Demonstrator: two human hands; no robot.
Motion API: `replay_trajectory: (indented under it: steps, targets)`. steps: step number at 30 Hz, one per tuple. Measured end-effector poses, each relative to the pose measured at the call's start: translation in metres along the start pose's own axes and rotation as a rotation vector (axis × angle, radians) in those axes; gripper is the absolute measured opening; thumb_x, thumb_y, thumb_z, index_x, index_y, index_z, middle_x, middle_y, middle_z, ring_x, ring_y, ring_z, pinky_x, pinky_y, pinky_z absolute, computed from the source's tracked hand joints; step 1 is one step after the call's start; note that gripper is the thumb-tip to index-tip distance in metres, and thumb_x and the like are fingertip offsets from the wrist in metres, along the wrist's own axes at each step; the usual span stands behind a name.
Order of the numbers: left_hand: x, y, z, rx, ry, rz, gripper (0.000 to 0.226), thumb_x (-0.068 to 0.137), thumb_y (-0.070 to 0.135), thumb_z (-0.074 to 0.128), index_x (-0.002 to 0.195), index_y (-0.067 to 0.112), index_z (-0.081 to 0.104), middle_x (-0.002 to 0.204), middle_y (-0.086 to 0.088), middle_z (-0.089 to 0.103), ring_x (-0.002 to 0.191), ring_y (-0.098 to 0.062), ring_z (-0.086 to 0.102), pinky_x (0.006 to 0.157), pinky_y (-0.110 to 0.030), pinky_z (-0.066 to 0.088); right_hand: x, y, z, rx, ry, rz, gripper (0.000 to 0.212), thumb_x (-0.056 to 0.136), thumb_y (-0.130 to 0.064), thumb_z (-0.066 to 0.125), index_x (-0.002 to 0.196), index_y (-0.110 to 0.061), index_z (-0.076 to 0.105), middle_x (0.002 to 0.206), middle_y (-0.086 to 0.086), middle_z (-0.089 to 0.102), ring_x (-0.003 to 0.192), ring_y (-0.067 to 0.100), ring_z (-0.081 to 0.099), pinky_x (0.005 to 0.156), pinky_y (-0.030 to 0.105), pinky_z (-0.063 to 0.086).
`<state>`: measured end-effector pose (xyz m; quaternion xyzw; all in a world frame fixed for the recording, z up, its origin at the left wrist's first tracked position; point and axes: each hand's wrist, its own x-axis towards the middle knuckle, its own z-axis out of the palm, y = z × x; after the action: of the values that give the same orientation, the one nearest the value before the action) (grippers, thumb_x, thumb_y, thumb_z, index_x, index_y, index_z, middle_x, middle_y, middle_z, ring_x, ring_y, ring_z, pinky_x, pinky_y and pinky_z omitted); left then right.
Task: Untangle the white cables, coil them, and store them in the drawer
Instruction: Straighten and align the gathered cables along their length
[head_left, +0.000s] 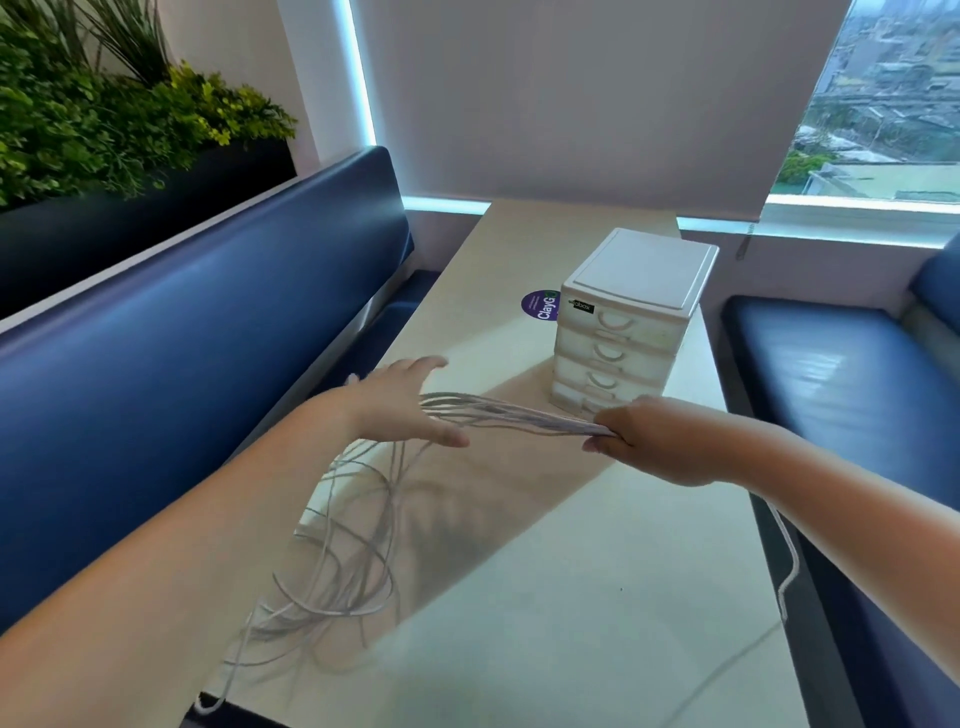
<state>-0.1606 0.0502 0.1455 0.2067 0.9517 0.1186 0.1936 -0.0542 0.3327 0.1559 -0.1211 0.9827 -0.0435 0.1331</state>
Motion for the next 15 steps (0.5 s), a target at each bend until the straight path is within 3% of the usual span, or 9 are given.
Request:
replay_trajectory:
  steps: [2, 4, 5, 7, 9, 11, 15]
  targets:
    - [-0.009, 0.044, -0.009, 0.059, 0.101, 0.189, 0.102, 0.066, 0.075, 0.069, 0.150, 0.040, 0.021, 0.158, 0.015, 0.023, 0.145, -0.014, 0.021, 0.118, -0.052, 0.012, 0.000, -0.013, -0.016, -0.030, 0.002, -0.015, 0.035, 0.099, -0.047, 0.036, 0.069, -0.028, 0.041, 0.069, -0.003, 0.049, 0.062, 0.017, 0.047, 0.064, 0.035, 0.040]
    - [-0.015, 0.082, -0.010, -0.011, 0.078, 0.343, 0.072, 0.071, 0.068, 0.071, 0.133, 0.041, 0.047, 0.138, 0.017, 0.049, 0.129, -0.006, 0.043, 0.110, -0.036, 0.030, 0.001, -0.026, -0.031, -0.065, 0.006, -0.048, 0.030, 0.100, -0.043, 0.036, 0.075, -0.026, 0.040, 0.069, -0.005, 0.046, 0.064, 0.017, 0.046, 0.062, 0.033, 0.036]
    - [-0.016, 0.095, -0.008, -0.063, 0.048, 0.373, 0.047, 0.074, 0.064, 0.071, 0.113, 0.042, 0.057, 0.117, 0.019, 0.060, 0.110, 0.000, 0.053, 0.094, -0.024, 0.039, 0.001, -0.031, -0.039, -0.079, 0.011, -0.066, 0.025, 0.100, -0.039, 0.035, 0.081, -0.025, 0.041, 0.069, -0.007, 0.044, 0.063, 0.014, 0.045, 0.060, 0.031, 0.033]
    - [-0.017, 0.104, -0.006, -0.139, 0.047, 0.406, 0.017, 0.079, 0.057, 0.070, 0.079, 0.046, 0.057, 0.080, 0.020, 0.058, 0.075, 0.006, 0.053, 0.062, -0.014, 0.036, 0.003, -0.038, -0.053, -0.104, 0.032, -0.089, 0.017, 0.099, -0.033, 0.036, 0.087, -0.025, 0.045, 0.070, -0.008, 0.043, 0.061, 0.008, 0.041, 0.058, 0.029, 0.031]
    - [-0.016, 0.102, -0.006, -0.174, 0.141, 0.435, 0.019, 0.077, 0.063, 0.068, 0.071, 0.046, 0.059, 0.072, 0.017, 0.059, 0.070, 0.004, 0.054, 0.059, -0.016, 0.038, 0.007, -0.040, -0.060, -0.130, 0.072, -0.087, 0.017, 0.097, -0.029, 0.039, 0.094, -0.019, 0.053, 0.074, -0.004, 0.050, 0.065, 0.011, 0.046, 0.063, 0.033, 0.038]
    - [-0.015, 0.096, -0.010, -0.115, 0.264, 0.469, 0.045, 0.068, 0.079, 0.057, 0.078, 0.035, 0.062, 0.073, 0.012, 0.063, 0.073, -0.004, 0.057, 0.064, -0.027, 0.044, 0.013, -0.039, -0.059, -0.135, 0.143, -0.106, 0.016, 0.095, -0.028, 0.045, 0.101, -0.016, 0.054, 0.083, 0.003, 0.058, 0.075, 0.022, 0.054, 0.073, 0.038, 0.047]
    - [-0.018, 0.080, -0.025, -0.059, 0.490, 0.472, 0.072, 0.068, 0.087, 0.040, 0.060, 0.016, 0.047, 0.053, 0.005, 0.047, 0.052, -0.011, 0.041, 0.053, -0.032, 0.032, 0.016, -0.029, -0.055, 0.010, 0.217, -0.136, 0.036, 0.085, -0.053, 0.058, 0.095, -0.022, 0.043, 0.087, 0.003, 0.057, 0.082, 0.025, 0.054, 0.074, 0.040, 0.046]
